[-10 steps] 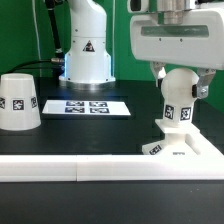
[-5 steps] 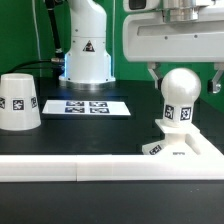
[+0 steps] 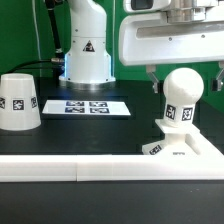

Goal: Assemble lamp

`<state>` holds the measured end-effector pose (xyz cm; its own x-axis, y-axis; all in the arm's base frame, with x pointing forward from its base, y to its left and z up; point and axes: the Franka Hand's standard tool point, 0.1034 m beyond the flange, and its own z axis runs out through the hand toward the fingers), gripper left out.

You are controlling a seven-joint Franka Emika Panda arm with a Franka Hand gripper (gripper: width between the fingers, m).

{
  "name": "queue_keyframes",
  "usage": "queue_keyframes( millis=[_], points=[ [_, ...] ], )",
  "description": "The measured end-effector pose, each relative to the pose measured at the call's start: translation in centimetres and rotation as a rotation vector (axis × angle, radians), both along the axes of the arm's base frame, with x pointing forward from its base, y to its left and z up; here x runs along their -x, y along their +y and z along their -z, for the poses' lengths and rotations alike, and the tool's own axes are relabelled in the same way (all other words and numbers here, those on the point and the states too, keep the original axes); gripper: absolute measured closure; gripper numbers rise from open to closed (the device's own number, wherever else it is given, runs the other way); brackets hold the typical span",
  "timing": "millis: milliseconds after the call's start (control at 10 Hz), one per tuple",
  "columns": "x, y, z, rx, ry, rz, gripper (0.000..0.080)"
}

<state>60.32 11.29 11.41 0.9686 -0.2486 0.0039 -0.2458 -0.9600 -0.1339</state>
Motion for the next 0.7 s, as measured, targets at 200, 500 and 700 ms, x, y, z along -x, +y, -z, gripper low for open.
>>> queue_keyframes(
  millis=[200,500,700],
  points=[
    [-0.51,-0.42,0.04,0.034,-0.054,-0.251,0.0101],
    [-0.71,-0.3,0.08,0.093,-0.089,-0.569,0.0101],
    [-0.7,-0.5,0.17,0.106,-0.098,-0.691,0.0101]
  ],
)
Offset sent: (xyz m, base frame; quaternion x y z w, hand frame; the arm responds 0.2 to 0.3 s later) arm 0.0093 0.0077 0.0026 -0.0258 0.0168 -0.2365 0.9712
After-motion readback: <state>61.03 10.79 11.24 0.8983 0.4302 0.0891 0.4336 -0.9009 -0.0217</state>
